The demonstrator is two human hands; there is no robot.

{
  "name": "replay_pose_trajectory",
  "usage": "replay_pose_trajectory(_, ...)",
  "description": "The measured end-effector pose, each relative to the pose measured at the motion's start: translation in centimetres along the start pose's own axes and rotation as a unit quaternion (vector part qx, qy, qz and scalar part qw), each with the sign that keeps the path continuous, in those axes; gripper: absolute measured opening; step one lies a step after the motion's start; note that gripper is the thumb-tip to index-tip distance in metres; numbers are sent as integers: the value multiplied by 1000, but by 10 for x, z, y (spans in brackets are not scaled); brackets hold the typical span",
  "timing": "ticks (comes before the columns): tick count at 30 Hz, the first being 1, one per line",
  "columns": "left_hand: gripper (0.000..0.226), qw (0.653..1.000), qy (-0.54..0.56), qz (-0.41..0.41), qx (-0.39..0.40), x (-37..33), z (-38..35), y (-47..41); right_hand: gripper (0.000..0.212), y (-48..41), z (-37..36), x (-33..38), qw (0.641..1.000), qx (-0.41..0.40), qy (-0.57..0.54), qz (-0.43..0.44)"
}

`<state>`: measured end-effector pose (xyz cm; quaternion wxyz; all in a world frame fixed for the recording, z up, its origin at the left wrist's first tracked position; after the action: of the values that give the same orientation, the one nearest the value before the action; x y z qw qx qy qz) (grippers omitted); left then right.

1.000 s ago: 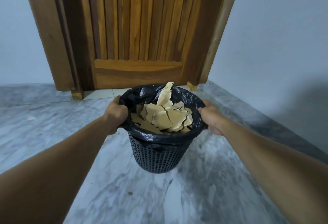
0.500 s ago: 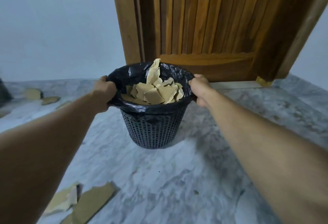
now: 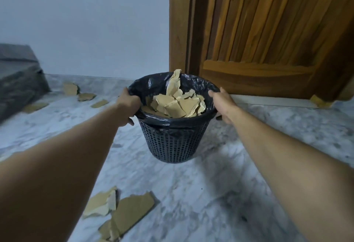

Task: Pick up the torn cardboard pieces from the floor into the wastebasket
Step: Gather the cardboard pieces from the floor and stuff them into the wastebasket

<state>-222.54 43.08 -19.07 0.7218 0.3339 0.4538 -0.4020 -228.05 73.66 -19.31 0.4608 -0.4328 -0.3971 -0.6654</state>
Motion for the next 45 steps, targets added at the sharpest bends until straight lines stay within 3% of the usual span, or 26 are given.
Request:
replay_pose_trajectory(2,36,1000,-6,-2,-1,2,5,11,67,27,-2,-3,999,-33,-29,16)
replay_pose_trajectory(6,73,1000,-3,-5,-8,35,29,43,68,95,-20,-27,990,-115,-60,46)
replay_pose_trajectory(8,74,999,-30,-24,-13,70,48,63,73,125,-37,-48,989,-130,-70,26)
replay_pose_trajectory(10,70,996,-81,-40,-28,118,74,84,82,162,-66,-74,994,-87,-56,23)
replay_pose_trajectory(12,68,991,-115,-27,-64,169,104,107,96,203,-100,-111,998,19,24,46)
replay_pose_trajectory(14,71,979,-170,-12,-108,218,139,132,111,242,-135,-153,962,145,201,113)
replay_pose_trajectory(16,80,952,-272,-31,-140,262,172,163,120,272,-166,-191,876,233,365,212)
replay_pose_trajectory(18,93,915,-372,-57,-147,305,197,197,123,290,-191,-212,811,262,445,275)
replay_pose_trajectory(21,105,877,-468,-47,-102,361,213,235,123,295,-229,-215,794,267,457,300)
replay_pose_trajectory(24,111,879,-464,-20,-111,388,225,231,120,287,-276,-199,772,274,467,334)
replay_pose_trajectory(26,113,879,-461,-46,-113,388,234,209,115,280,-305,-189,748,287,489,346)
replay_pose_trajectory(30,115,876,-473,-48,-87,386,262,157,112,268,-364,-171,764,288,456,354)
replay_pose_trajectory(34,110,864,-474,-120,-116,375,292,113,111,267,-422,-151,783,267,413,380)
replay_pose_trajectory(38,134,887,-441,-84,-110,382,314,78,103,267,-463,-127,775,210,407,434)
replay_pose_trajectory(42,122,859,-422,-172,-235,364,343,58,99,267,-489,-112,780,191,392,448)
replay_pose_trajectory(45,123,873,-403,-100,-256,372,389,18,106,248,-511,-109,812,217,396,369)
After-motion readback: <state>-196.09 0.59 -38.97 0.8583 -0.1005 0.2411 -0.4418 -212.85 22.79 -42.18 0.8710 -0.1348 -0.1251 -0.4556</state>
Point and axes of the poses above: each hand's wrist, its own y-axis away from the middle knuckle, its own z-axis out of the back of the hand, x = y × z, the point moved 5 cm from there along -y, towards the middle knuckle, and after that the axes turned 7 degrees about -x, right-handed, at the moved point
